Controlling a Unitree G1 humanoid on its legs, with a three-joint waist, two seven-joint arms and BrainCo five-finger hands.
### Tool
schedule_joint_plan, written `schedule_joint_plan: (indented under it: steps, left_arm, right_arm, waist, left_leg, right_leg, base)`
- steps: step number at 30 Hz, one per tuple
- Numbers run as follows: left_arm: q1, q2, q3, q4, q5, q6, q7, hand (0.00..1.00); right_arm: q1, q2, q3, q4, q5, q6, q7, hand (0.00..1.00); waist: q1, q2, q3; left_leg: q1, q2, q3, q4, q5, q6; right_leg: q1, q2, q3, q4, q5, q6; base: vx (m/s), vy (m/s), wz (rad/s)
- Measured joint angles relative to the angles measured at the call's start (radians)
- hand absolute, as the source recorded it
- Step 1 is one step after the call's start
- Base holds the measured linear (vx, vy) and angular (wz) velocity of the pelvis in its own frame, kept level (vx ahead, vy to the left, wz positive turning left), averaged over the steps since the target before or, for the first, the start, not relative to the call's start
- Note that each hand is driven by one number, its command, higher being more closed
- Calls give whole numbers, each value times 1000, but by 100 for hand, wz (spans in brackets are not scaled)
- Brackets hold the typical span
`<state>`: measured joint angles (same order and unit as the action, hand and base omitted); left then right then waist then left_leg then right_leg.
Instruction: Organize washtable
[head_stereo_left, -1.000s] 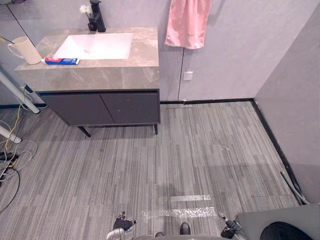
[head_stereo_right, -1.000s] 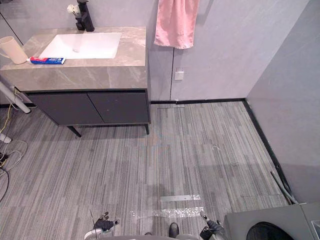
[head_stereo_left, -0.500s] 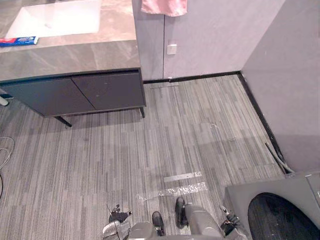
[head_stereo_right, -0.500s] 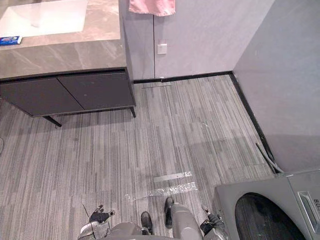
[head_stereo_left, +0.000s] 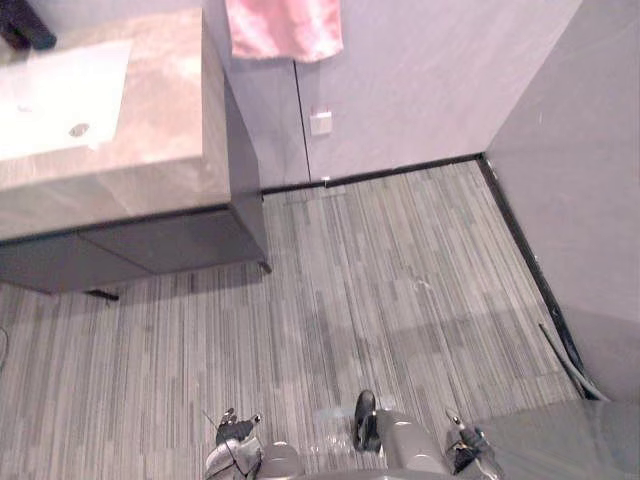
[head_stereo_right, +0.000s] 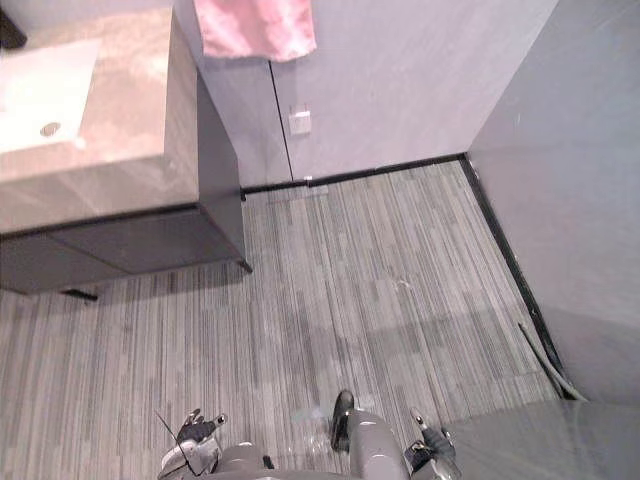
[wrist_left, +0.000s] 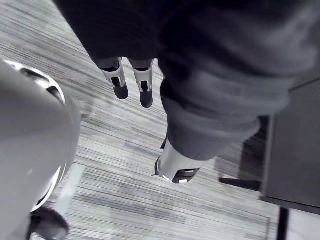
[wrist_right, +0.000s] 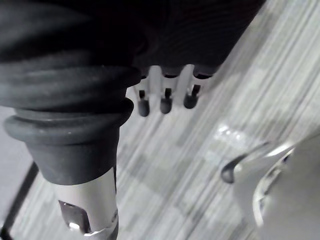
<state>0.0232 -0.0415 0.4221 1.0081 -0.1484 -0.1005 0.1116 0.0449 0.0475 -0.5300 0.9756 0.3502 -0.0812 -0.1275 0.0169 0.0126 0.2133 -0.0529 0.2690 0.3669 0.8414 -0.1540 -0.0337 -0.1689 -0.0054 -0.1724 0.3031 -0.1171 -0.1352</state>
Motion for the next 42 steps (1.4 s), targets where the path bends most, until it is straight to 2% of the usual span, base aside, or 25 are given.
schedule_joint_plan:
  steps: [4,7,8,9,10,11,12,13,14,15,16,18,20,21,24,27,29,31,33,34,35,36,37,40,42]
  left_arm:
    - [2,9,0,1,-53,-16,-1,0]
    - [11,31,-28,2,-69,-24,-2,0]
    - [37,26,-41,1,-78,-30,-4,0]
    - [39,24,-40,0,-80,-32,-4,0]
    - [44,21,-38,7,-86,-35,-4,0]
    - [61,27,-29,22,-87,-34,-2,0]
    - [72,39,-20,23,-86,-34,-2,0]
    - [85,53,-11,28,-85,-32,-1,0]
    - [87,59,7,38,-85,-32,-1,0]
    - [87,66,26,62,-85,-29,-1,0]
    - [98,67,41,75,-84,-18,0,0]
    - [117,61,40,84,-84,-11,0,0]
    - [115,66,16,82,-85,-12,-2,0]
    - [112,70,1,77,-87,-18,-2,0]
    - [102,63,-3,50,-126,-18,-3,0]
    - [110,52,-19,59,-144,-18,-14,0]
    - [110,49,-27,64,-145,-18,-15,0]
    - [118,50,-27,74,-145,-19,-15,0]
    - [123,61,8,108,-150,-25,23,0]
    - [125,65,7,113,-149,-24,22,0]
    - [120,58,6,116,-147,-25,18,0]
    - [108,42,5,111,-140,-28,2,0]
    - [105,30,10,107,-134,-31,-4,0]
    - [100,23,21,88,-138,-37,-2,0]
    - [80,9,20,80,-164,-39,-3,0]
  right_arm:
    - [-16,-24,-4,32,-7,5,-4,0]
    - [-25,-22,-11,44,-8,11,-4,0]
    - [-14,-37,-11,58,-10,10,-4,0]
    - [-11,-39,-11,59,-11,10,-4,0]
    - [-7,-58,-10,70,-16,11,-4,0]
    - [-11,-49,-8,97,-28,15,-5,0]
    - [-18,-37,-8,107,-31,16,-4,0]
    - [-23,-18,-7,110,-44,16,-1,0]
    - [-22,-11,-8,113,-46,16,-1,0]
    - [-23,-8,-14,126,-46,16,-1,0]
    - [-30,-11,-23,138,-46,14,-2,0]
    - [-32,-13,-23,140,-46,10,-1,0]
    - [-24,-14,-22,136,-46,10,-1,0]
    - [-26,-17,-22,136,-46,9,-1,0]
    - [-25,-16,-22,136,-46,9,-1,0]
    - [-22,-21,-23,136,-45,9,-2,0]
    - [-22,-28,-22,129,-45,9,-3,0]
    - [-18,-30,-21,125,-44,9,-3,0]
    - [-12,-33,-18,115,-37,10,-3,0]
    - [-8,-40,-12,114,-37,10,-4,0]
    - [-11,-58,-9,112,-38,10,-4,0]
    - [-13,-66,-10,95,-39,7,-4,0]
    - [-16,-67,-11,94,-41,3,-3,0]
    - [2,-66,-5,100,-52,13,-4,0]
    - [-1,-75,1,100,-56,12,-1,0]
  waist:
    - [2,-4,-1]
    - [9,-38,4]
    - [24,-19,-17]
    - [30,-12,-23]
    - [54,22,-33]
    - [59,13,-53]
    - [54,-9,-61]
    - [51,-45,-83]
    - [54,-61,-94]
    - [55,-81,-101]
    - [54,-84,-98]
    - [48,-65,-88]
    - [33,-47,-83]
    - [23,-40,-79]
    - [4,-39,-79]
    - [0,-27,-71]
    - [-1,-11,-55]
    - [-2,-4,-45]
    - [-2,-9,-35]
    - [-3,-2,-35]
    - [-2,22,-33]
    - [-1,34,-32]
    - [-6,23,-26]
    - [-8,7,-40]
    - [-1,3,-41]
  left_leg:
    - [-181,-13,-27,-9,-75,-13]
    - [-253,-123,-49,-240,-77,-32]
    - [-297,-169,-112,-528,-14,-98]
    - [-309,-167,-124,-559,-2,-105]
    - [-359,-145,-156,-574,68,-100]
    - [-372,-157,-164,-513,136,-45]
    - [-377,-175,-163,-493,131,-37]
    - [-385,-204,-152,-480,105,4]
    - [-382,-216,-142,-489,98,19]
    - [-346,-234,-112,-514,89,54]
    - [-286,-242,-88,-535,74,83]
    - [-157,-247,-61,-596,49,97]
    - [-45,-260,-55,-667,44,96]
    - [19,-272,-55,-720,44,96]
    - [106,-276,-52,-782,43,93]
    - [136,-248,-63,-804,26,66]
    - [163,-203,-66,-804,-1,23]
    - [196,-170,-65,-803,-26,-8]
    - [244,-126,-82,-805,-75,-69]
    - [252,-108,-95,-805,-85,-82]
    - [251,-76,-120,-811,-89,-82]
    - [243,-77,-142,-805,-48,-80]
    - [264,-76,-156,-815,-7,-112]
    - [248,-46,-209,-726,47,-110]
    - [201,-33,-225,-644,104,-107]
  right_leg:
    - [155,-19,66,-84,-88,39]
    - [248,-87,72,-124,-104,58]
    - [315,-100,75,-187,-117,66]
    - [325,-98,79,-201,-128,70]
    - [359,-84,92,-232,-160,123]
    - [384,-99,104,-234,-181,120]
    - [387,-119,113,-230,-182,118]
    - [353,-154,137,-185,-165,130]
    - [330,-171,155,-146,-154,147]
    - [285,-191,192,-51,-124,183]
    - [231,-204,226,109,-71,252]
    - [135,-208,235,396,-21,330]
    - [50,-215,153,588,-31,312]
    - [7,-222,98,623,-53,277]
    - [-49,-206,2,506,-109,250]
    - [-89,-164,-28,200,-111,236]
    - [-108,-140,-8,-41,6,212]
    - [-115,-138,18,-143,110,224]
    - [-140,-152,45,-184,222,247]
    - [-141,-141,32,-157,265,228]
    - [-157,-110,12,-94,195,223]
    - [-222,-110,17,42,103,199]
    - [-251,-129,11,174,19,180]
    - [-224,-153,-45,285,-102,136]
    - [-185,-151,-70,252,-114,120]
  base:
    - [425,58,-29]
    - [406,196,-25]
    - [295,171,-22]
    - [388,287,-46]
    - [430,383,-46]
    - [430,383,-40]
    - [569,421,-25]
    - [412,256,-13]
    - [641,390,-19]
    - [561,326,-29]
    - [564,315,-41]
    - [493,270,-55]
    - [395,221,-22]
    - [344,135,-2]
    - [301,33,2]
    - [262,-132,9]
    - [227,-225,-4]
    - [264,-331,-7]
    - [338,-464,6]
    - [274,-370,16]
    - [329,-379,28]
    - [379,-439,41]
    - [368,-419,41]
    - [337,-347,53]
    - [297,-265,37]
